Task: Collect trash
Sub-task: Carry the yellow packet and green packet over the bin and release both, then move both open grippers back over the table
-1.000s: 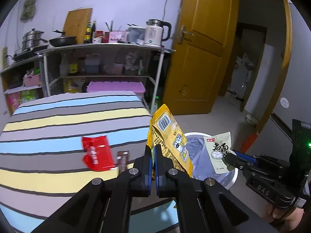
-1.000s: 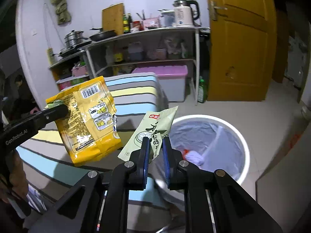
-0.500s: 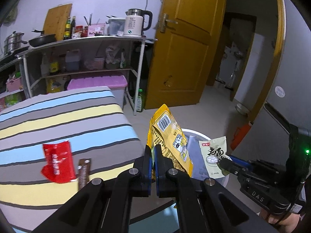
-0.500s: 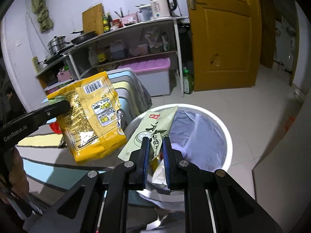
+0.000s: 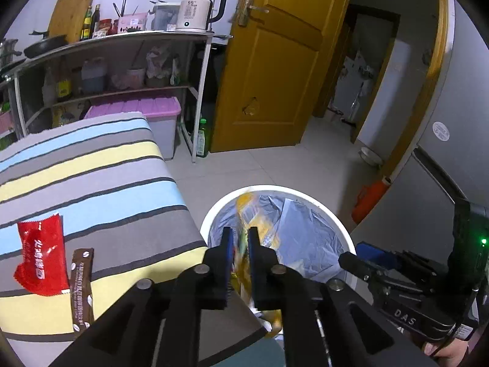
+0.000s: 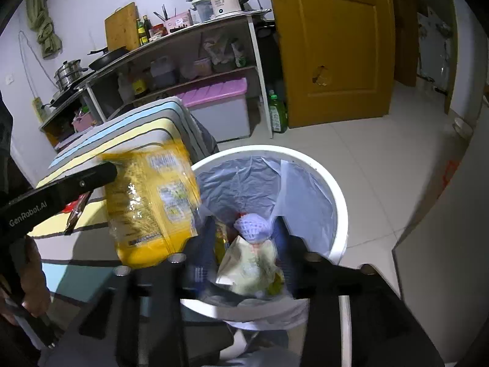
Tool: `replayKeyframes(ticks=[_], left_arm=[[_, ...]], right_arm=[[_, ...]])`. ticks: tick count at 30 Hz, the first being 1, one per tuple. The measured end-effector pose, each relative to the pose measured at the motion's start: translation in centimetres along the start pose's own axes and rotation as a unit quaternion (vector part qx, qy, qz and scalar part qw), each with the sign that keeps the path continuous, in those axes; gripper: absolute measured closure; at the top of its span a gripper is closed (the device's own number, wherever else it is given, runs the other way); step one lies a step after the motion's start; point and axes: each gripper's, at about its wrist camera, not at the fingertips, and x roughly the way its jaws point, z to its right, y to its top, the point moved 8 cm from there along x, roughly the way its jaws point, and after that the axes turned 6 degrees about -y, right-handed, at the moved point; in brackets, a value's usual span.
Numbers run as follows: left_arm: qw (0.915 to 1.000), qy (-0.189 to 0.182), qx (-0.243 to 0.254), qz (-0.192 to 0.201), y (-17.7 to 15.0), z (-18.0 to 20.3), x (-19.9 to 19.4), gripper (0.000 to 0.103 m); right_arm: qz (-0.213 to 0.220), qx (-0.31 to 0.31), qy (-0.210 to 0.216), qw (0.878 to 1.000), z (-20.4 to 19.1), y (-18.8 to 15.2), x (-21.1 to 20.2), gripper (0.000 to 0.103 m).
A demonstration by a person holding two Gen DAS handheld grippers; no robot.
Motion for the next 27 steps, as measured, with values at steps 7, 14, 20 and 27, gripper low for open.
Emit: replayKeyframes(ticks=[7,14,20,27], left_arm=[[0.9997,0.004,-0.002,0.024,0.3,-0.6,-1.6,0.076],[0.9979,0.028,-0.001,0.059,0.3,-1.9,-5.3,0.076],[0.9958,0.051,-0.017,0.075,-0.1,-4.2,-8.3,0.076],[0.9925,0.079,-0.026,0.089,-1.0,-7.0,-11.5,0.076]], right_arm=[[0.005,0.001,0.001,1.000,-0.1,0.1,-0.5,0.059],[0.021,-0.013,0.016,1.000,-1.8,0.2,-2.2,0.059],[0.036,-0.029,0.036,0.998,-4.2,0.6,-3.5,0.059],[0.051,-0.058,0.067,0.995,-8.0,0.8,-4.8,0.059]])
